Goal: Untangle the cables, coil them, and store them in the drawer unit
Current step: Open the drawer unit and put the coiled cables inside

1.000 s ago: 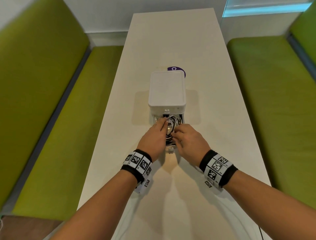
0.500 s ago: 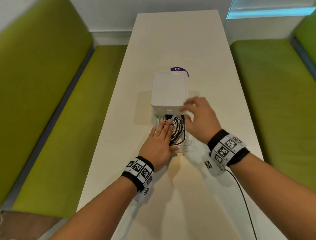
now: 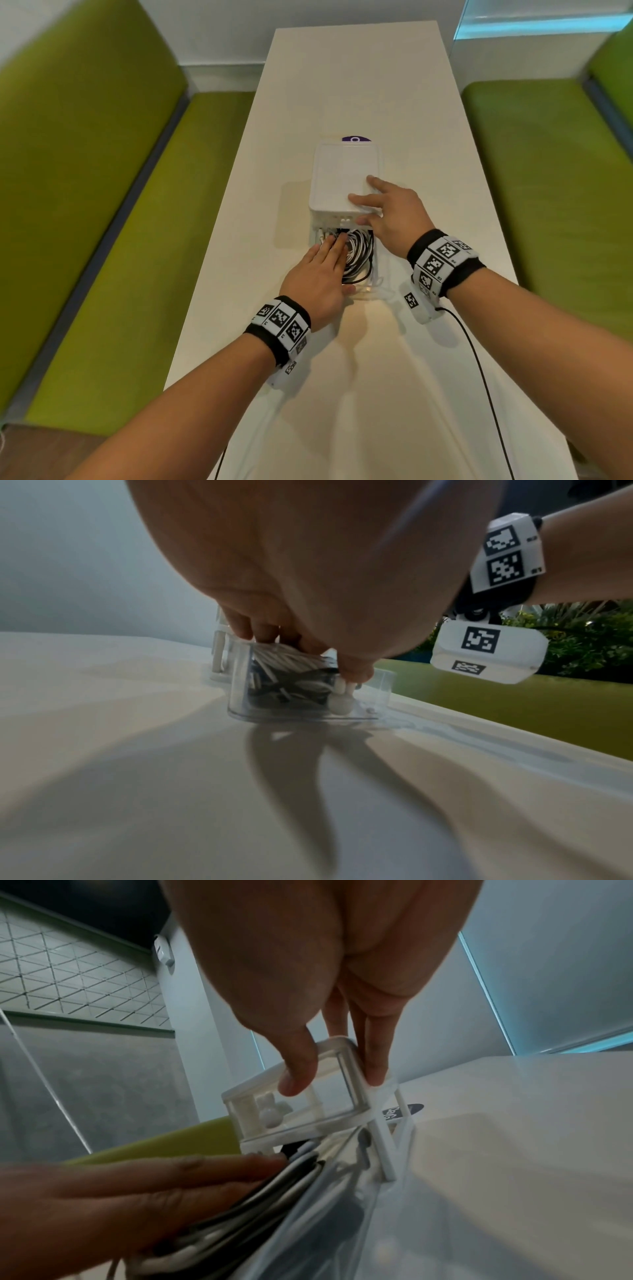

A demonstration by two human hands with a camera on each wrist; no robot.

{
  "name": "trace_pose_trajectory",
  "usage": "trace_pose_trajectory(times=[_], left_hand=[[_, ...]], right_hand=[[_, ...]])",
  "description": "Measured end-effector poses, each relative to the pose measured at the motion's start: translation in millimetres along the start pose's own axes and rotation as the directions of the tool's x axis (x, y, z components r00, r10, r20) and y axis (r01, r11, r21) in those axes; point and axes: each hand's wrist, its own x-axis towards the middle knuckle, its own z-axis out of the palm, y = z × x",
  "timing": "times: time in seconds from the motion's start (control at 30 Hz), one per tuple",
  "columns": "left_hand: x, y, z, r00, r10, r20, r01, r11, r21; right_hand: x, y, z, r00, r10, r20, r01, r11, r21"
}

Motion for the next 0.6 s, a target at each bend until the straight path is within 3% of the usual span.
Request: trace_pose_trajectory(times=[0.3,0.5,0.6], left_hand=[[4.6,3.6,-7.8,0.997,0.024,-0.070,-0.028,0.997,-0.068],[20.4,0.9,-16.2,0.998,0.063,-0.016,-0.064,0.992,-0.113],[18.5,-1.0,-17.5,0.996,0.061,-0.061,-0.070,0.985,-0.160]], right_hand=[[3.7,-6.8,-9.3,0.998,0.027,0.063,-0.025,0.999,-0.030],[2.7,-8.1,-11.7,0.996,0.031,0.084,-0.029,0.999,-0.025],[3.2,-9.4,-12.5,0.996,0.049,0.077,-0.048,0.999,-0.011]])
